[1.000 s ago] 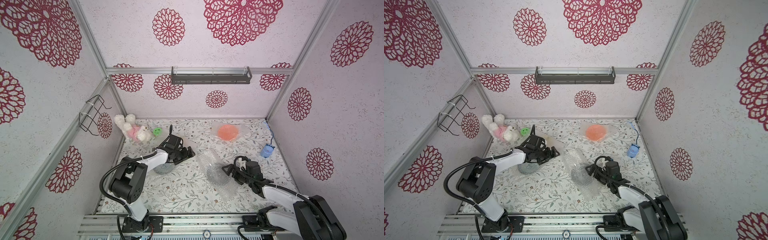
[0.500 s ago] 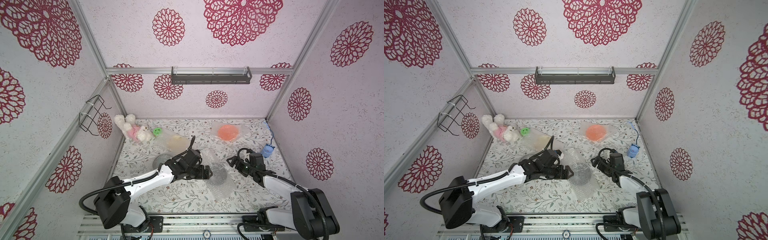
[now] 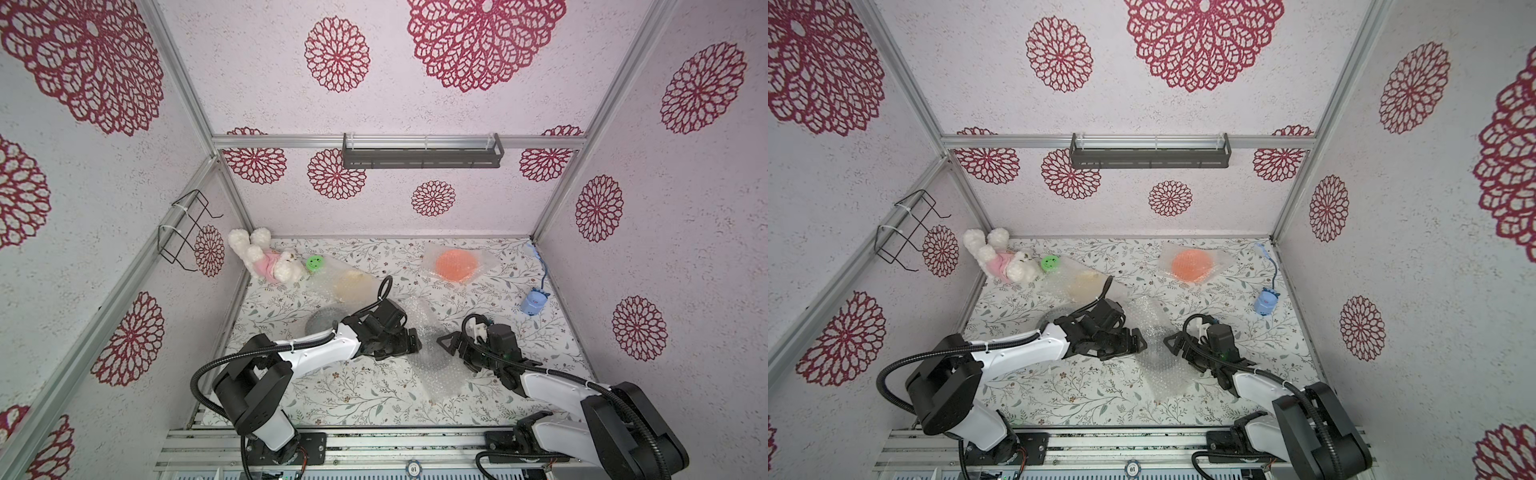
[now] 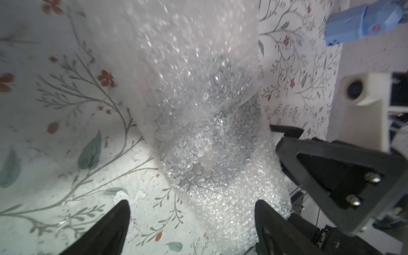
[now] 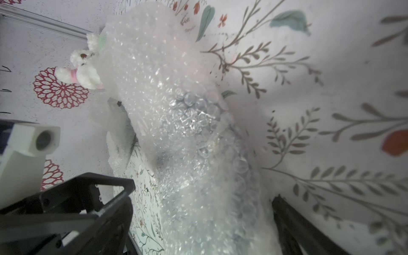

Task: Unpack dinner plates from bubble wrap
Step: Unwrap the bubble wrap at the center of the board.

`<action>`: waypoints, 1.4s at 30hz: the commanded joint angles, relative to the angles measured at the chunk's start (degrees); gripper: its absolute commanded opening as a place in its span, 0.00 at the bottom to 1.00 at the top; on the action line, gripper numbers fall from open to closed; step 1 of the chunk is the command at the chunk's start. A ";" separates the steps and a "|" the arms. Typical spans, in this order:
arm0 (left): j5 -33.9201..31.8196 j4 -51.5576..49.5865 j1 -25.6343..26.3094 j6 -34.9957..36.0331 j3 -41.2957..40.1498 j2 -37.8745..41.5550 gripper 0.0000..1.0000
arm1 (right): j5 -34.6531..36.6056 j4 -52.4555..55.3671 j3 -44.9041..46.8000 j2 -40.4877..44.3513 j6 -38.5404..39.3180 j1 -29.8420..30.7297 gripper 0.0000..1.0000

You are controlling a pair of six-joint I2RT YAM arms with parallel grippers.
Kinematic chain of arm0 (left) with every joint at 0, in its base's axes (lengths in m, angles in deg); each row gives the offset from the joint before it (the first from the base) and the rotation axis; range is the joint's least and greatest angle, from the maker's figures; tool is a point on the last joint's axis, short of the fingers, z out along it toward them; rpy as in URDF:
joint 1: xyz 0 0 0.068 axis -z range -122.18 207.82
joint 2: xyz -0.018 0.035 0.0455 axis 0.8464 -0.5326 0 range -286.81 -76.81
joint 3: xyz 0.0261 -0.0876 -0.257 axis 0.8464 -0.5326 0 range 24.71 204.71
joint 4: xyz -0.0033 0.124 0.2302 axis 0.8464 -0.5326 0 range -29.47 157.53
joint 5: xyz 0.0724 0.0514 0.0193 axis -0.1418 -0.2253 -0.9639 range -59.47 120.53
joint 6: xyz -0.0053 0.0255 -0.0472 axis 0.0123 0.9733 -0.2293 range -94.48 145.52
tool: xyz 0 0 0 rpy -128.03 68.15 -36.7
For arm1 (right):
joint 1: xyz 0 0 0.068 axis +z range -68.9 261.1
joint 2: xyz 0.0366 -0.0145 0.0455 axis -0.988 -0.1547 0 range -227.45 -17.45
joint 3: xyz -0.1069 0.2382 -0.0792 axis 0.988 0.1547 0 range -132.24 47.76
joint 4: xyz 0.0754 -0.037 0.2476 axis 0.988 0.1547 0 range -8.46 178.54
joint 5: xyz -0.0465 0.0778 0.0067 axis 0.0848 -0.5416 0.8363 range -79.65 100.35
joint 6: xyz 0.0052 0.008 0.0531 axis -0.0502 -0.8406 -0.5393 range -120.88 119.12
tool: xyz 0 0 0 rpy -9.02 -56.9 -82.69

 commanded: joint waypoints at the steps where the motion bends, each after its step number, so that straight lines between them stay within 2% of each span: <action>1: -2.49 -2.00 -3.03 0.65 -0.39 5.35 0.93 | 0.55 -6.25 0.59 0.09 -6.36 4.05 0.99; 4: -3.91 -4.34 -5.50 1.85 -1.46 9.14 0.96 | 3.66 -7.88 -1.37 -0.97 -7.78 10.00 0.99; 7: -3.95 -5.31 -8.34 2.28 -2.50 12.57 0.97 | 3.89 -10.76 -4.22 -4.98 -8.01 14.65 0.99; 9: -4.18 -6.63 -9.39 2.99 -2.52 13.93 0.97 | 3.21 -10.63 -5.23 -6.82 -7.15 14.40 0.99; 12: -3.43 -9.21 -9.41 5.20 -1.37 14.30 0.97 | 4.46 -3.78 -6.09 -6.22 -3.31 10.61 0.99; 16: 2.60 -5.13 -8.23 4.94 -3.40 13.30 0.87 | 4.82 5.34 -8.20 -5.13 3.17 6.04 0.99; 20: 2.51 -4.55 -2.97 5.86 -2.11 9.15 0.76 | 3.04 7.28 -8.63 -4.79 6.10 2.88 0.96; 27: 5.08 0.98 2.98 2.50 -4.24 1.13 0.46 | -0.61 5.32 -9.73 -7.45 7.88 1.59 0.81; 34: 4.08 2.22 4.56 1.09 -6.84 -2.65 0.39 | -3.48 1.66 -10.68 -12.05 7.70 1.82 0.72; 42: 3.28 3.91 4.49 0.15 -9.14 -5.85 0.39 | -4.79 -1.32 -12.96 -17.16 7.30 3.92 0.72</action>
